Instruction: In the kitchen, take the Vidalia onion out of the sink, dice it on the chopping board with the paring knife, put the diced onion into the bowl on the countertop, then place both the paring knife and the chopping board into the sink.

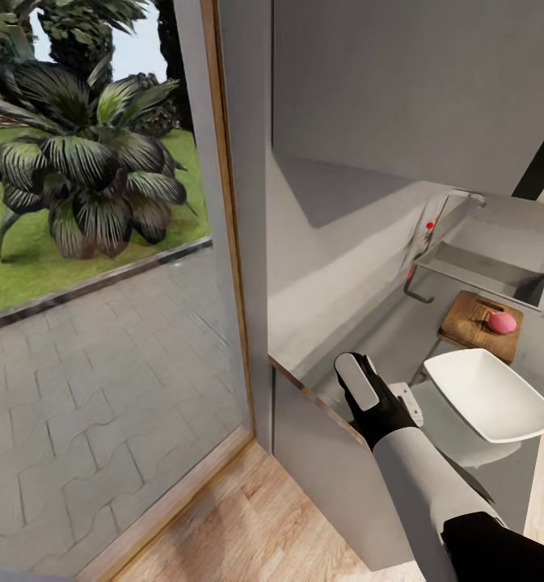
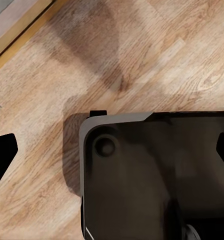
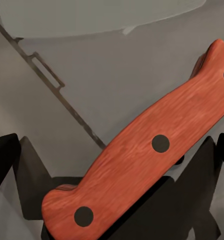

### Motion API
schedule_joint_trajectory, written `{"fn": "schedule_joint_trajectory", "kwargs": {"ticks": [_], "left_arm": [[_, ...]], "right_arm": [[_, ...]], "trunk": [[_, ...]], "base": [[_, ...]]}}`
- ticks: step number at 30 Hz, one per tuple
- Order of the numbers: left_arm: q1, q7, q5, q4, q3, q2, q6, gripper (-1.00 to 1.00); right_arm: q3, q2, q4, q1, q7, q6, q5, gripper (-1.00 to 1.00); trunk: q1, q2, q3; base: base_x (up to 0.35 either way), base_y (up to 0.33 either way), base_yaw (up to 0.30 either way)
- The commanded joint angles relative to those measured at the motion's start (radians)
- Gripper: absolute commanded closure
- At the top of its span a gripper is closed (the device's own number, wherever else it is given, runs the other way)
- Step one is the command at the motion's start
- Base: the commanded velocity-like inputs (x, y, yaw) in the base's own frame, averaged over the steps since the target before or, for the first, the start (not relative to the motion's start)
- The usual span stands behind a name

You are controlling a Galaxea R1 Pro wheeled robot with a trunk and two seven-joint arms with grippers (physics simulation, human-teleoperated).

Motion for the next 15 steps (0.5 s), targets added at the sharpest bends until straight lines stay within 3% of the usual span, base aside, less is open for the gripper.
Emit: {"fn": "schedule_joint_trajectory", "kwargs": {"ticks": [1,15], "left_arm": [[0.000,-0.001,0.009,-0.001,-0.003,0.001,-0.001,-1.00],[0.000,-0.001,0.009,0.006,-0.003,0.001,-0.001,-1.00]], "right_arm": [[0.001,-0.001,0.011,0.000,-0.003,-0.003,-0.004,-1.00],[0.000,-0.001,0.010,0.000,-0.008,-0.004,-0.004,-1.00]], "trunk": [[0.001,-0.001,-0.002],[0.001,-0.001,-0.002]], "base": [[0.000,0.000,0.000],[0.000,0.000,0.000]]}}
